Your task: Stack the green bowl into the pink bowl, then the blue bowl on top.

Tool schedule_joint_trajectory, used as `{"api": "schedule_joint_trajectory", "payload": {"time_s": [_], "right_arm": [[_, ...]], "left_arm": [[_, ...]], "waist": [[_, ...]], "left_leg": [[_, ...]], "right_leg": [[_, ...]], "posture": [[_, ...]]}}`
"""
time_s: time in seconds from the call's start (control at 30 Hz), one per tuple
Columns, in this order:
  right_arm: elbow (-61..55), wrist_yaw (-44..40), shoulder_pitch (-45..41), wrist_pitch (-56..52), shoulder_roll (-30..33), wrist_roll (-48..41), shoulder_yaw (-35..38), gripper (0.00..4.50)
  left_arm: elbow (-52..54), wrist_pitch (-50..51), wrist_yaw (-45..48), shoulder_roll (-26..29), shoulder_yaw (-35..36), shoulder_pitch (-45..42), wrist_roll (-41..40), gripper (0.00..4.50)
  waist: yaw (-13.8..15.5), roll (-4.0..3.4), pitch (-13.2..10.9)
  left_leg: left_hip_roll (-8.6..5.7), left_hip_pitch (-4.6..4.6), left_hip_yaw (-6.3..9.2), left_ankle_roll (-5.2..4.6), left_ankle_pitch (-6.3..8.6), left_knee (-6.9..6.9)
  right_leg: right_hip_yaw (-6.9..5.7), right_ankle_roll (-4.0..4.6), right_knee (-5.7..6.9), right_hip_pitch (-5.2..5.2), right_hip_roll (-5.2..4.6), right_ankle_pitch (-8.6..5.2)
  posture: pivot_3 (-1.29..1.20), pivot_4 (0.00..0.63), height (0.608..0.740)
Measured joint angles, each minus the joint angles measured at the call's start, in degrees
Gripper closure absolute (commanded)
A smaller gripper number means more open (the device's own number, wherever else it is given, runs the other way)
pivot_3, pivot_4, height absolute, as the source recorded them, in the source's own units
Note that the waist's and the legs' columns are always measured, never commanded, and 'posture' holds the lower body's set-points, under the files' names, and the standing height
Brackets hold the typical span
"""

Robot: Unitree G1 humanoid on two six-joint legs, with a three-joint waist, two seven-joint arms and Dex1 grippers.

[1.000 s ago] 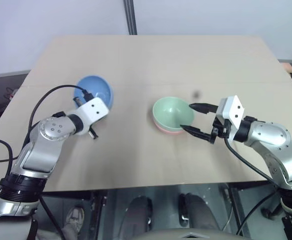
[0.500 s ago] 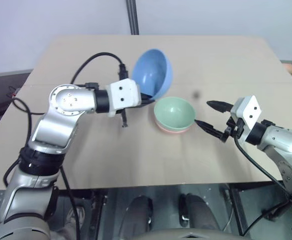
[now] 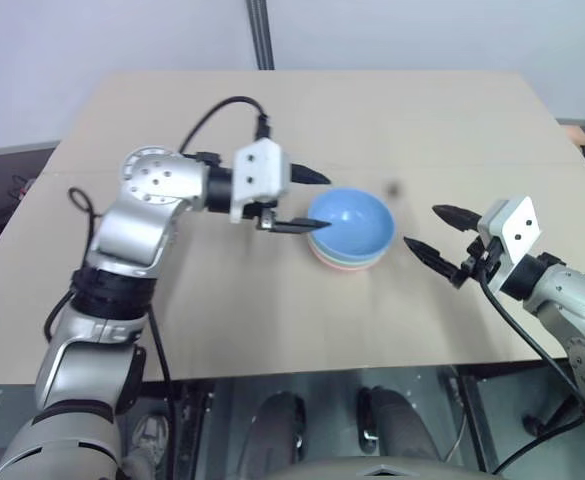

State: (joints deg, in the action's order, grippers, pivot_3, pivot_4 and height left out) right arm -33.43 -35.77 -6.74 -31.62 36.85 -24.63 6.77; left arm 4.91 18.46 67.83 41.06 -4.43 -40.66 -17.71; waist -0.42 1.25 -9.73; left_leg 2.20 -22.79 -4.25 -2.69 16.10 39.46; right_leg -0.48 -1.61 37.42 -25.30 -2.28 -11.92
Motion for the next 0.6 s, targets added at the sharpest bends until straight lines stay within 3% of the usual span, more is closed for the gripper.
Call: {"api": "schedule_joint_trajectory", "payload": {"time_s": [0.03,0.1,0.27,0.37,0.6], "right_arm": [[1.1,-0.8,0.2,0.4,0.8,0.2,0.0,0.45],[4.9,-3.1,-0.1,2.3,1.7,0.7,0.1,0.05],[12.6,-8.3,-1.2,6.6,3.6,1.0,0.9,0.05],[16.8,-13.2,-1.5,9.0,4.6,-0.6,1.8,0.05],[23.8,-24.7,3.0,11.2,13.5,-3.4,9.5,0.05]], "left_arm": [[0.5,2.0,-1.4,0.0,1.5,1.3,-0.7,0.01],[3.8,7.7,-5.9,0.2,5.8,5.6,-3.0,0.0],[14.1,15.2,-15.0,-0.2,15.0,18.5,-5.9,0.0],[20.1,12.7,-20.2,-5.9,22.8,30.3,-8.5,0.0],[25.1,13.3,-16.9,-2.6,37.6,52.0,-14.2,0.0]], "waist": [[-0.1,0.02,0.0],[-0.2,0.05,0.0],[-0.3,0.05,0.0],[-0.2,0.07,0.0],[0.5,0.08,0.0]], "left_leg": [[0.0,-0.01,0.02,0.0,0.0,0.0],[0.0,-0.01,0.03,0.0,0.0,0.0],[0.08,0.04,-0.01,0.01,0.0,-0.01],[0.08,0.04,-0.01,0.01,0.0,-0.02],[0.0,0.15,0.0,-0.01,0.0,0.01]], "right_leg": [[-0.01,0.0,0.0,0.0,0.0,0.0],[-0.02,-0.02,0.0,0.01,0.0,-0.01],[0.04,0.01,0.03,0.0,-0.01,0.0],[0.02,0.02,0.04,0.0,-0.08,0.01],[-0.07,0.14,0.05,0.09,-0.25,-0.18]], "posture": [[0.0,0.15,0.74],[0.0,0.15,0.74],[0.0,0.15,0.74],[0.0,0.15,0.74],[0.0,0.15,0.74]]}}
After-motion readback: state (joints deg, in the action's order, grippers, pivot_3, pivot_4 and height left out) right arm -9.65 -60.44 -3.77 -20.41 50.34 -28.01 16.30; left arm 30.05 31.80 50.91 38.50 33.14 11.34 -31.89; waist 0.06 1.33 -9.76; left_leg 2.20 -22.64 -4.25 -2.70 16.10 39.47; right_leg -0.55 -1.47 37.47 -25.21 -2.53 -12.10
